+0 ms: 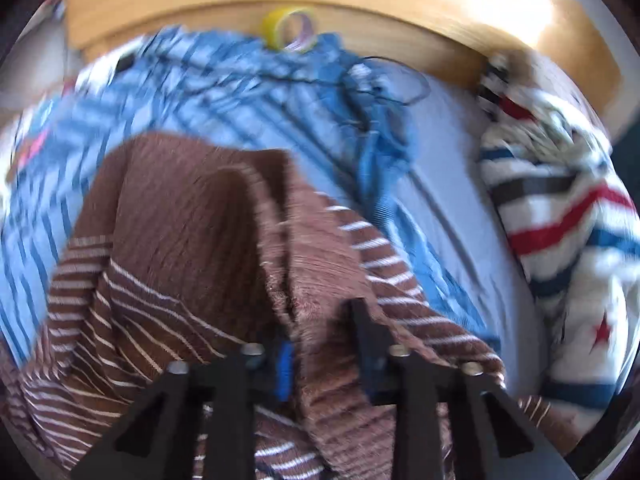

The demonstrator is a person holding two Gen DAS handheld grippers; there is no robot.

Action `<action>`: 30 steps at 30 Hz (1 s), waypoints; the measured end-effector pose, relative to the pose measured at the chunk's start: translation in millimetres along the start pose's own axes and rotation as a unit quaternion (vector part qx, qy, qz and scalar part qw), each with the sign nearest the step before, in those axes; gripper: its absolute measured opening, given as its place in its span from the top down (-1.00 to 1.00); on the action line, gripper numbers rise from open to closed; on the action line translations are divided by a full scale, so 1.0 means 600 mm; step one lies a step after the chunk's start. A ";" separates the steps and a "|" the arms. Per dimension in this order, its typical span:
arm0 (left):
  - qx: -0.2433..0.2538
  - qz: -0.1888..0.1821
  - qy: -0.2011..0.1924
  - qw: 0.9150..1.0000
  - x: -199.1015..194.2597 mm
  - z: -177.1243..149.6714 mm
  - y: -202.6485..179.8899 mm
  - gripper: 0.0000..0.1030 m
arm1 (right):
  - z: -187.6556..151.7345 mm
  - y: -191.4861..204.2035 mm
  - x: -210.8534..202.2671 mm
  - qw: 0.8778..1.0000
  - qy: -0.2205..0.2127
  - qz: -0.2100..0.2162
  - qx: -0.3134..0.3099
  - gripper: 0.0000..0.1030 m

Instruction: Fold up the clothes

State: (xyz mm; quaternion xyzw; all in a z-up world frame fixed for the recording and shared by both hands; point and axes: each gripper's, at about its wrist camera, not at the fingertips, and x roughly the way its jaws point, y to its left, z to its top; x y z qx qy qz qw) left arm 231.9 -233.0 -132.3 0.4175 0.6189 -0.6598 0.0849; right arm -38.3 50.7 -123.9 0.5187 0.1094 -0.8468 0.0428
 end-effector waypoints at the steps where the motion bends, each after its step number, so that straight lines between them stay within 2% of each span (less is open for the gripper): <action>1: -0.001 0.000 0.002 1.000 -0.001 -0.001 0.004 -0.16 | -0.010 -0.011 -0.016 1.000 -0.016 -0.016 0.004 0.87; 5: -0.005 -0.009 0.013 1.000 -0.003 -0.017 0.013 -0.17 | -0.066 -0.035 -0.100 0.991 -0.093 -0.079 -0.052 0.87; 6: -0.004 -0.013 0.017 1.000 -0.003 -0.025 0.012 -0.16 | -0.082 -0.043 -0.121 0.990 -0.102 -0.079 -0.060 0.87; 8: 0.002 -0.022 0.023 1.000 -0.006 -0.039 0.006 -0.17 | -0.117 -0.057 -0.160 0.988 -0.114 -0.072 -0.071 0.87; 12: 0.014 -0.032 0.032 0.999 -0.010 -0.066 -0.008 -0.17 | -0.224 -0.053 -0.230 0.979 -0.141 -0.079 -0.122 0.87; 16: 0.021 -0.042 0.038 0.998 -0.013 -0.087 -0.025 -0.16 | -0.299 -0.040 -0.228 0.971 -0.131 -0.105 -0.171 0.87; 19: 0.035 -0.045 0.039 0.998 -0.016 -0.093 -0.041 -0.16 | -0.318 -0.042 -0.218 0.973 -0.113 -0.102 -0.172 0.88; 26: 0.088 -0.033 0.049 0.994 0.003 -0.088 -0.100 -0.16 | -0.319 -0.043 -0.218 0.978 -0.105 -0.081 -0.163 0.88; 30: 0.124 -0.022 0.061 0.990 0.044 -0.084 -0.168 -0.17 | -0.322 -0.049 -0.207 0.982 -0.090 -0.061 -0.154 0.88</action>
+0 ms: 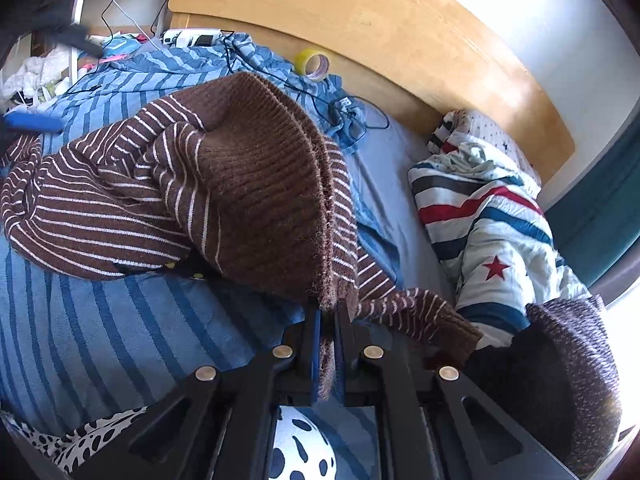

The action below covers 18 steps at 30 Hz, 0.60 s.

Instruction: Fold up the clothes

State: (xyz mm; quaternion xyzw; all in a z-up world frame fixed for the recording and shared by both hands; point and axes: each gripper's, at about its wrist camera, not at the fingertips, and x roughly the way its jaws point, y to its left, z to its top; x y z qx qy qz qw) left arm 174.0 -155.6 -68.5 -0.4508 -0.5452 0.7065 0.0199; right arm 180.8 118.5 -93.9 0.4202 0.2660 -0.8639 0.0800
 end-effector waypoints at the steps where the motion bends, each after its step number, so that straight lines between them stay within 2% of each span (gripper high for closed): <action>1: 0.010 0.001 0.005 1.000 0.017 0.010 -0.021 -0.16 | -0.002 -0.002 0.003 1.000 0.004 0.007 0.004 0.87; 4: 0.046 0.012 0.027 0.999 0.073 0.040 -0.087 -0.17 | -0.007 -0.014 0.012 0.999 0.012 0.026 0.020 0.88; 6: 0.080 0.040 0.051 0.995 0.121 0.054 -0.134 -0.17 | -0.009 -0.018 0.016 0.999 0.015 0.032 0.025 0.88; 8: 0.112 0.072 0.071 0.989 0.171 0.063 -0.176 -0.17 | -0.013 -0.022 0.020 0.999 0.019 0.040 0.029 0.88; 11: 0.152 0.128 0.100 0.975 0.246 0.069 -0.218 -0.17 | -0.018 -0.029 0.029 0.997 0.030 0.054 0.041 0.88; 13: 0.155 0.152 0.121 0.969 0.296 0.074 -0.224 -0.17 | -0.021 -0.035 0.038 0.996 0.039 0.061 0.054 0.88; 18: 0.122 0.193 0.145 0.963 0.368 0.080 -0.199 -0.17 | -0.027 -0.049 0.060 0.993 0.056 0.072 0.080 0.88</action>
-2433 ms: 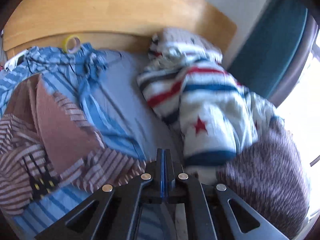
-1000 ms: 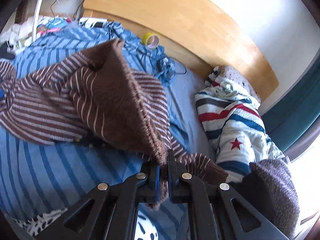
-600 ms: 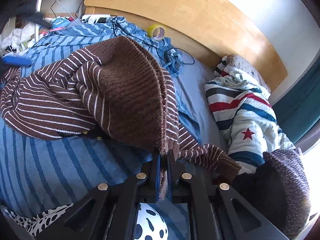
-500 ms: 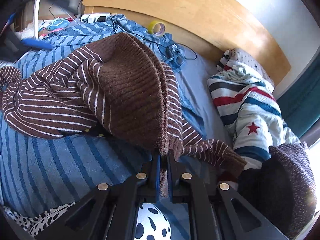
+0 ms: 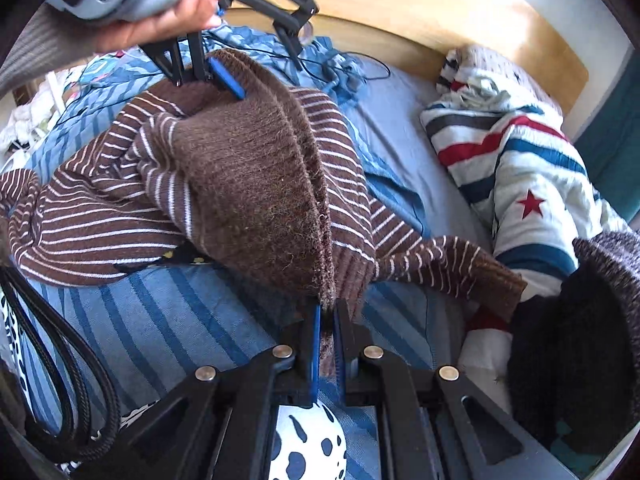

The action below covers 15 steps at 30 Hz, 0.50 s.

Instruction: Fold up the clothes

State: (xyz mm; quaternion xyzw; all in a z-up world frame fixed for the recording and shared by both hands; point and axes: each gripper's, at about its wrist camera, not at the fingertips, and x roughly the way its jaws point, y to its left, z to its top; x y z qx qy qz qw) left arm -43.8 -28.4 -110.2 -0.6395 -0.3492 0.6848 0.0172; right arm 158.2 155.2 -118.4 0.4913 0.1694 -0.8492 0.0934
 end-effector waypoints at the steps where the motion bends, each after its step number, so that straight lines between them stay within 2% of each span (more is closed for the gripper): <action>1: 0.000 0.010 0.003 1.000 0.008 0.001 0.000 -0.17 | 0.000 -0.002 0.004 1.000 0.003 0.001 0.002 0.88; 3: -0.002 0.026 0.007 1.000 0.022 0.002 0.003 -0.16 | -0.001 -0.005 0.008 1.000 0.007 0.001 0.004 0.88; 5: -0.004 0.040 0.007 0.999 0.026 0.002 0.009 0.06 | -0.004 -0.004 0.010 1.000 0.009 -0.001 0.002 0.88; 8: 0.006 0.055 0.010 0.998 0.025 -0.006 0.023 0.54 | -0.006 -0.001 0.008 1.000 0.010 -0.007 0.003 0.88; 9: 0.012 0.057 0.008 0.998 0.022 -0.011 0.031 0.77 | -0.006 -0.001 0.006 1.000 0.010 -0.009 0.005 0.88; 10: 0.014 0.059 0.003 0.998 0.014 -0.018 0.043 0.86 | -0.005 -0.001 0.004 1.000 0.009 -0.012 0.006 0.88; 12: 0.015 0.062 -0.009 0.998 -0.003 -0.031 0.065 0.96 | -0.002 0.000 -0.005 1.000 -0.001 -0.026 0.000 0.88; 15: 0.016 0.061 -0.027 0.998 -0.038 -0.056 0.112 0.96 | 0.004 0.006 -0.026 0.999 -0.021 -0.047 -0.012 0.88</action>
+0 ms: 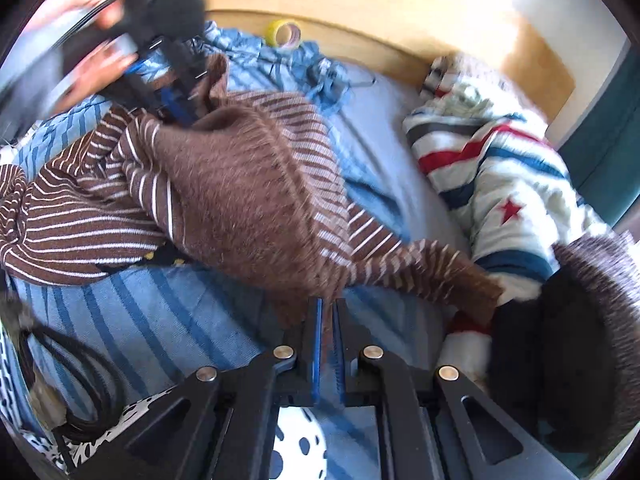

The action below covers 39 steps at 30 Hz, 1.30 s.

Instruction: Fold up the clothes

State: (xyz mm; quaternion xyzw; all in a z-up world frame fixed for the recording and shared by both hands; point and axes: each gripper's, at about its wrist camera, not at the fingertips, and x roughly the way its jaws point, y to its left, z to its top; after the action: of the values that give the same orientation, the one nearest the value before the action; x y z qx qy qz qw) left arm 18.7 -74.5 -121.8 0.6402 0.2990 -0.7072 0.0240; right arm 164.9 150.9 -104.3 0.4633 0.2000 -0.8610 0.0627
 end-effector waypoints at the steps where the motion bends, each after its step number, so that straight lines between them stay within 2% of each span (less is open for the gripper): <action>1: 0.000 -0.002 -0.004 1.000 -0.011 -0.009 0.017 0.96 | 0.003 0.001 -0.008 1.000 -0.007 -0.004 -0.002 0.88; 5: -0.004 -0.013 -0.020 1.000 -0.055 -0.055 0.098 0.96 | 0.015 0.010 -0.037 0.999 -0.034 -0.016 -0.012 0.88; 10: -0.031 -0.075 -0.036 0.996 -0.089 -0.100 0.171 0.96 | 0.010 0.028 -0.046 0.998 -0.046 -0.027 -0.038 0.88; 13: -0.026 -0.094 -0.056 0.994 -0.106 -0.111 0.173 0.96 | 0.000 0.032 -0.040 0.998 -0.038 -0.032 -0.039 0.88; 17: -0.011 -0.094 -0.083 0.992 -0.120 -0.119 0.156 0.96 | -0.015 0.023 -0.030 0.999 -0.021 -0.037 -0.027 0.88; 22: -0.041 -0.078 -0.109 0.990 -0.135 -0.132 0.173 0.96 | -0.028 0.002 -0.026 0.998 -0.016 -0.059 -0.016 0.88; 26: -0.082 -0.080 -0.142 0.983 -0.162 -0.157 0.226 0.96 | -0.029 -0.026 -0.025 0.998 -0.006 -0.055 0.020 0.88; 29: -0.117 -0.043 -0.156 0.980 -0.175 -0.179 0.280 0.97 | -0.026 -0.039 -0.023 0.998 -0.001 -0.044 0.041 0.88; 33: -0.164 -0.015 -0.147 0.975 -0.179 -0.199 0.356 0.97 | -0.019 -0.048 -0.017 0.997 0.012 -0.015 0.071 0.88; 36: -0.155 -0.041 -0.119 0.980 -0.175 -0.197 0.364 0.97 | -0.012 -0.050 -0.010 0.995 0.025 0.014 0.096 0.83; 38: -0.113 -0.045 -0.118 0.986 -0.174 -0.194 0.337 0.79 | -0.008 -0.047 -0.006 0.993 0.032 0.030 0.107 0.77; 39: -0.085 -0.039 -0.126 0.988 -0.178 -0.194 0.318 0.34 | -0.006 -0.045 -0.004 0.993 0.035 0.034 0.111 0.71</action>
State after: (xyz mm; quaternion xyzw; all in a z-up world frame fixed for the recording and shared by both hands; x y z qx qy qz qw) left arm 220.9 -215.6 -98.5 0.5295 0.3774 -0.7547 0.0876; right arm 161.0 176.5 -96.2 0.5038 0.0894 -0.8585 0.0336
